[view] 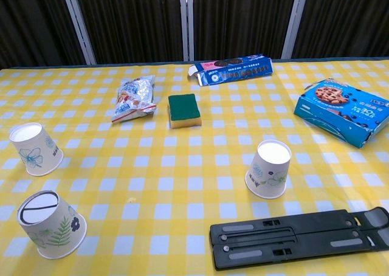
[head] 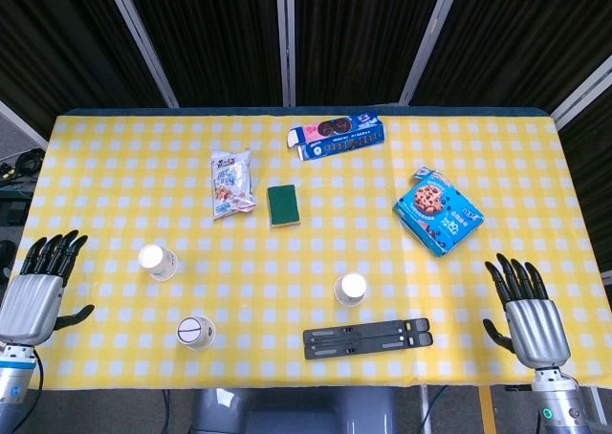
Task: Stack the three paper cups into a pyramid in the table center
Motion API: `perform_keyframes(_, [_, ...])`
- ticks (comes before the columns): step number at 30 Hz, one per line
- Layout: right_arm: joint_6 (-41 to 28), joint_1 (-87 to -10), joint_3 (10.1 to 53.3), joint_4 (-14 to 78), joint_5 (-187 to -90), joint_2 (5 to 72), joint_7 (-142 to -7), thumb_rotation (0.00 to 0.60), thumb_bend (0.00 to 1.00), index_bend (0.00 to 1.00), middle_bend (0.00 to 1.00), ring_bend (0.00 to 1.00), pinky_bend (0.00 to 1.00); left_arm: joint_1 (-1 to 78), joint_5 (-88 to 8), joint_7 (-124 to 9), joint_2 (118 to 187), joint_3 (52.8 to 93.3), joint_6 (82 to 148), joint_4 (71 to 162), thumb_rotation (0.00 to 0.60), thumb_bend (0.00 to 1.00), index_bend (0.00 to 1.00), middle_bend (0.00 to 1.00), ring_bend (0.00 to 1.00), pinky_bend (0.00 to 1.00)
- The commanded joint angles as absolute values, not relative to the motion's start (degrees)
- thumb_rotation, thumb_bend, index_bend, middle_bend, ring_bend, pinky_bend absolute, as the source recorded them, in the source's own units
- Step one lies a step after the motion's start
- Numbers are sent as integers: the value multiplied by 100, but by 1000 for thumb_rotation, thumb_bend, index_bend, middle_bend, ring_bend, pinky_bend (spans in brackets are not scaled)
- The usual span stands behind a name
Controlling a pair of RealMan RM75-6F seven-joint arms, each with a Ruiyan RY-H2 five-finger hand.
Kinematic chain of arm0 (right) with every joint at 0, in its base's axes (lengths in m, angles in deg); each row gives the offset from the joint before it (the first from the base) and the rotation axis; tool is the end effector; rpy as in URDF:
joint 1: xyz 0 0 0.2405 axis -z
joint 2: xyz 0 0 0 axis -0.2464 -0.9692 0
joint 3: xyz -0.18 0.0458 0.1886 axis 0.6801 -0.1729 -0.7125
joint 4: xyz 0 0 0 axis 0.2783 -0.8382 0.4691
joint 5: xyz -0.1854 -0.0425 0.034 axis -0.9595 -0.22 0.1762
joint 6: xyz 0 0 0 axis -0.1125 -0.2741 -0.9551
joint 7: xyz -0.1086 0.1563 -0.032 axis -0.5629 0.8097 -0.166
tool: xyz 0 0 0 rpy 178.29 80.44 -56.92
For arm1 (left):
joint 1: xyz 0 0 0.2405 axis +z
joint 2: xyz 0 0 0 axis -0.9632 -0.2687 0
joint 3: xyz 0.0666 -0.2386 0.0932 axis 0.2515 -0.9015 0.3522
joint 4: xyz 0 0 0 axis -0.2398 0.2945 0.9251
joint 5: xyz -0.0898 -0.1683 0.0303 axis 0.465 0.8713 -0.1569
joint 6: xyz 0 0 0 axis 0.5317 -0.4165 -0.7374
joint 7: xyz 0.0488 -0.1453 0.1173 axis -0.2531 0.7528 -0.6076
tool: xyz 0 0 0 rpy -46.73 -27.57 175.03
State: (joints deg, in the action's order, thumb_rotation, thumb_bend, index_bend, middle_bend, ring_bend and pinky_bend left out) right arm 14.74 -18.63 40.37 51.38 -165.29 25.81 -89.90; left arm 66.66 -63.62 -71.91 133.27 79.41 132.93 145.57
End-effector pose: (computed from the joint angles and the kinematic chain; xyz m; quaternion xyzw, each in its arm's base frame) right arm -0.2898 -0.2207 0.1338 0.6383 -0.3439 0.3615 0.5861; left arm -0.2759 0.2368 0.1544 -0.6369 -0.3666 -0.3554 0.5776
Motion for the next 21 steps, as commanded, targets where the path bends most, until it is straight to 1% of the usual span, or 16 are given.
perform_keyframes(1, [1479, -1861, 4043, 5142, -16538, 2579, -8993, 600, 155, 0, 0, 0, 0, 6666, -6359, -7192, 13325, 7944, 13289, 14558, 600, 10, 0, 0, 0, 0])
perform_keyframes(11, [1511, -1846, 4058, 5166, -16575, 2566, -8994, 600, 155, 0, 0, 0, 0, 6676, -6399, -7205, 13321, 7967, 13307, 14571, 600, 11, 0, 0, 0, 0])
perform_keyframes(17, [1480, -1863, 4041, 5153, -16545, 2584, -9020, 600, 154, 0, 0, 0, 0, 6624, -6311, -7230, 13328, 7947, 13193, 14538, 600, 17, 0, 0, 0, 0])
perform_keyframes(19, [1466, -1865, 4049, 5150, -16544, 2591, -9032, 600, 155, 0, 0, 0, 0, 6612, -6277, -7235, 13326, 7940, 13164, 14532, 600, 57, 0, 0, 0, 0])
perform_keyframes(21, [1466, -1863, 4058, 5149, -16552, 2593, -9041, 600, 154, 0, 0, 0, 0, 6600, -6266, -7238, 13326, 7935, 13147, 14534, 600, 129, 0, 0, 0, 0])
